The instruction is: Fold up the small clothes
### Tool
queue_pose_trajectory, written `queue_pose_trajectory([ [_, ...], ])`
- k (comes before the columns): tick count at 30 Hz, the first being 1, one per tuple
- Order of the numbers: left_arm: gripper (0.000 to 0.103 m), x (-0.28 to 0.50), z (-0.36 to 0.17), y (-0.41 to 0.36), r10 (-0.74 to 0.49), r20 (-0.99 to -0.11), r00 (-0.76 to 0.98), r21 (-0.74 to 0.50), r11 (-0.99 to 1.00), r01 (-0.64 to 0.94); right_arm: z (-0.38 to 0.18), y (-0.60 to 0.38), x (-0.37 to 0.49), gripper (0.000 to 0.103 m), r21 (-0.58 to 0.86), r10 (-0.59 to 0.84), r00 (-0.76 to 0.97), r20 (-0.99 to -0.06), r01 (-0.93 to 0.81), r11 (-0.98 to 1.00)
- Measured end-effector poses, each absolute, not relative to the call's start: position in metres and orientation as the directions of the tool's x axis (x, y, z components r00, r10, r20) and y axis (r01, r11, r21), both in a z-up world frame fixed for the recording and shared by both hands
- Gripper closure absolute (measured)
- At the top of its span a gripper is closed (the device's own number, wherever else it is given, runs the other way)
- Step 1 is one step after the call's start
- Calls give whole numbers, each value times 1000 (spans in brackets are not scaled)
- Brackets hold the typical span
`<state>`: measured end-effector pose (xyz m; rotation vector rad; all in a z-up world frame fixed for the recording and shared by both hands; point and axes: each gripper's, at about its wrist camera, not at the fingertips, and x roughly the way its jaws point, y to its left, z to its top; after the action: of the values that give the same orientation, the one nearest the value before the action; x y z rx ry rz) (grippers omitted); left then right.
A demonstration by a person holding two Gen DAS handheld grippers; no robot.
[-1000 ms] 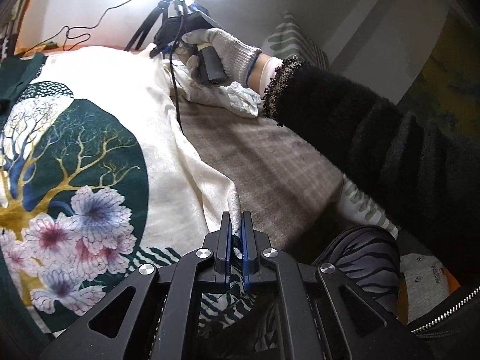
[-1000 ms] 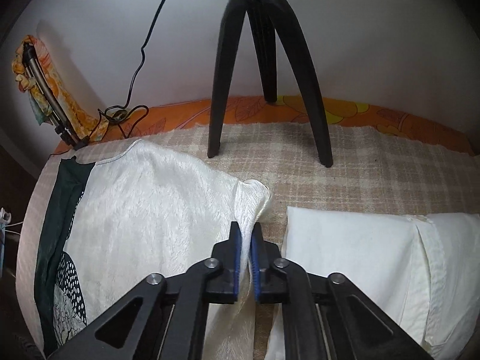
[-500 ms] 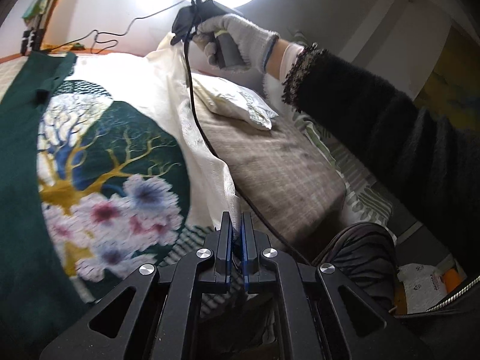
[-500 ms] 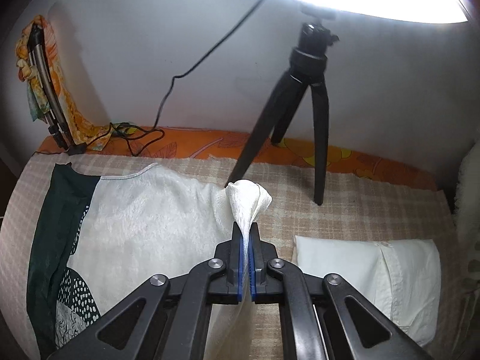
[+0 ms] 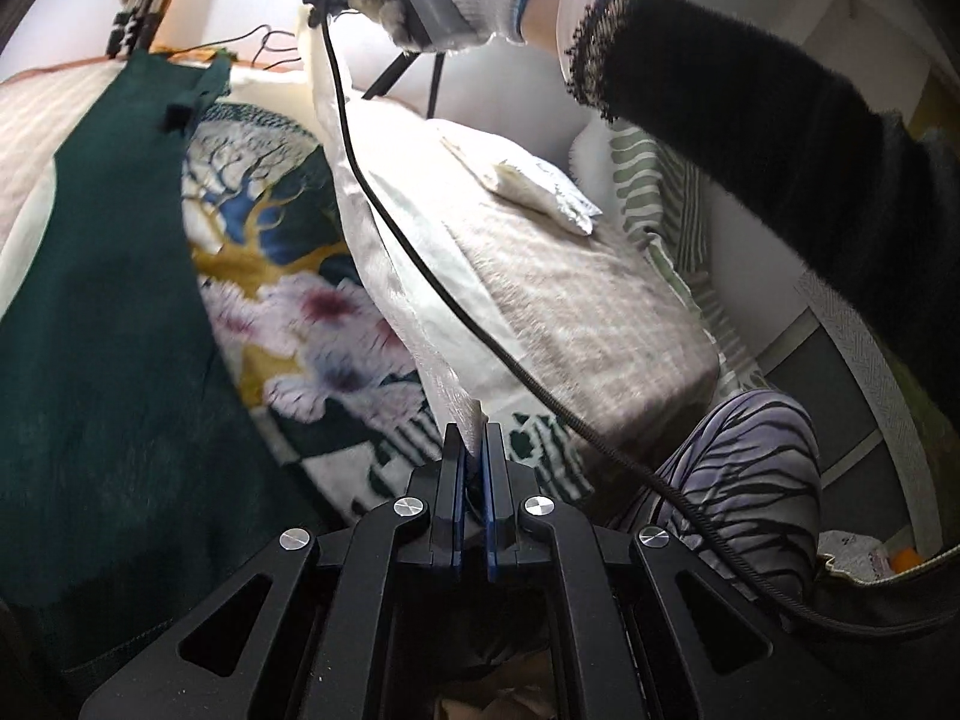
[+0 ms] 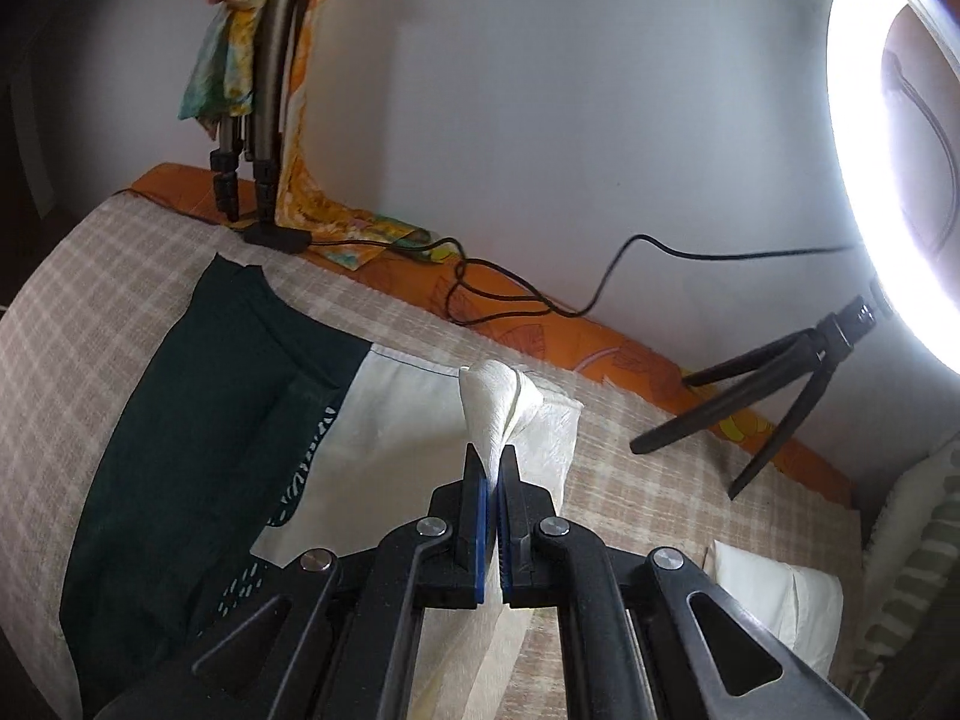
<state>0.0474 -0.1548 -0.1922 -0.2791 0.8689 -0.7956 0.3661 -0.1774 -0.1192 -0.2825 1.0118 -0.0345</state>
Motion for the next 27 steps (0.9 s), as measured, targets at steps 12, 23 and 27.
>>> queue_pose_trajectory([
  [12, 100, 47, -198, -135, -714, -570, 406, -543, 698, 467, -139, -121, 377, 103, -289, -172, 512, -842, -158, 944],
  [23, 100, 49, -200, -124, -702, -590, 400, -550, 711, 438, -155, -87, 387, 91, -203, -76, 459, -885, -235, 951],
  [27, 95, 50, -195, -123, -688, -607, 397, -534, 724, 437, -130, -113, 372, 63, -46, 58, 494, -867, -197, 979],
])
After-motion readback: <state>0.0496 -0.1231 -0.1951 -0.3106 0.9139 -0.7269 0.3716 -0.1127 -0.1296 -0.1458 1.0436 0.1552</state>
